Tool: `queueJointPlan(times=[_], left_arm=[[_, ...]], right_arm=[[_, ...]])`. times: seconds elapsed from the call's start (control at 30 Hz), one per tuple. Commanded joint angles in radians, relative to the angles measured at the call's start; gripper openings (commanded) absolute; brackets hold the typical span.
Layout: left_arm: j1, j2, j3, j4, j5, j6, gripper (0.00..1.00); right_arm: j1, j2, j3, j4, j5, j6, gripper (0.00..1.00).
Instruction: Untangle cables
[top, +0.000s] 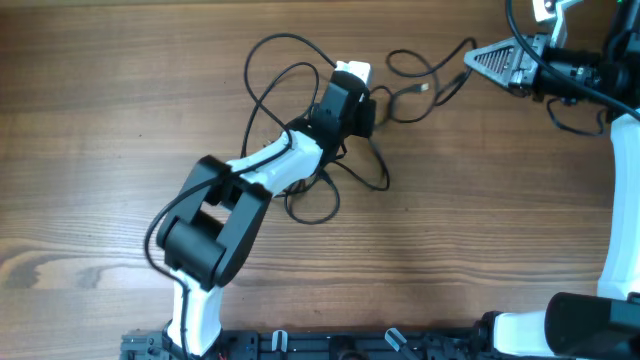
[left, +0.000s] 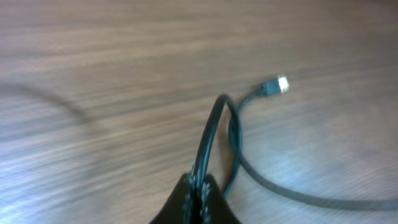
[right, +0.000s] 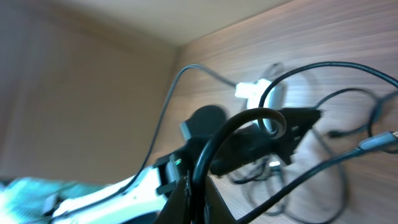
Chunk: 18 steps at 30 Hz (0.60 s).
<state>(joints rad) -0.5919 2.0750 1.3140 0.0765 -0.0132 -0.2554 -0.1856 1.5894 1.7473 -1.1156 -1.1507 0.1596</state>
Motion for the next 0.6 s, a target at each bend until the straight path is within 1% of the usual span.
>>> queueJointPlan(times=[0.0, 0.07, 0.13, 0.17, 0.23, 0.3, 0.33, 0.43, 0.5, 0.53, 0.57], left_arm=[[0.026, -0.05, 0.012, -0.095, -0.168, 0.008, 0.04], [0.05, -0.029, 0.012, -0.114, -0.172, -0.043, 0.04], [0.07, -0.017, 0.012, -0.115, -0.172, -0.049, 0.04], [0.085, -0.012, 0.012, -0.119, -0.172, -0.048, 0.04], [0.111, -0.011, 0.012, -0.148, -0.171, -0.048, 0.04], [0.128, -0.011, 0.012, -0.192, -0.172, -0.047, 0.04], [0.145, -0.011, 0.012, -0.217, -0.172, -0.042, 0.04], [0.2, -0.01, 0.009, -0.261, -0.176, -0.037, 0.04], [0.25, -0.01, -0.013, -0.262, -0.175, -0.037, 0.04], [0.274, -0.01, -0.029, -0.263, -0.175, -0.037, 0.04], [0.282, -0.01, -0.035, -0.269, -0.175, -0.037, 0.04]], right_arm=[[0.032, -0.045, 0.011, 0.021, -0.473, -0.034, 0.04], [0.037, -0.106, 0.011, 0.073, -0.473, 0.09, 0.04], [0.035, -0.158, 0.011, 0.158, -0.473, 0.181, 0.04], [0.026, -0.187, 0.011, 0.254, -0.473, 0.259, 0.04], [-0.01, -0.229, 0.011, 0.484, -0.466, 0.466, 0.04], [-0.058, -0.236, 0.011, 0.654, -0.446, 0.615, 0.04], [-0.107, -0.234, 0.011, 0.697, -0.444, 0.663, 0.04], [-0.245, -0.235, 0.011, 0.747, -0.46, 0.755, 0.04], [-0.341, -0.244, 0.011, 0.833, -0.472, 0.846, 0.04], [-0.395, -0.249, 0.012, 0.897, -0.471, 0.874, 0.04], [-0.418, -0.25, 0.011, 0.916, -0.47, 0.88, 0.04]])
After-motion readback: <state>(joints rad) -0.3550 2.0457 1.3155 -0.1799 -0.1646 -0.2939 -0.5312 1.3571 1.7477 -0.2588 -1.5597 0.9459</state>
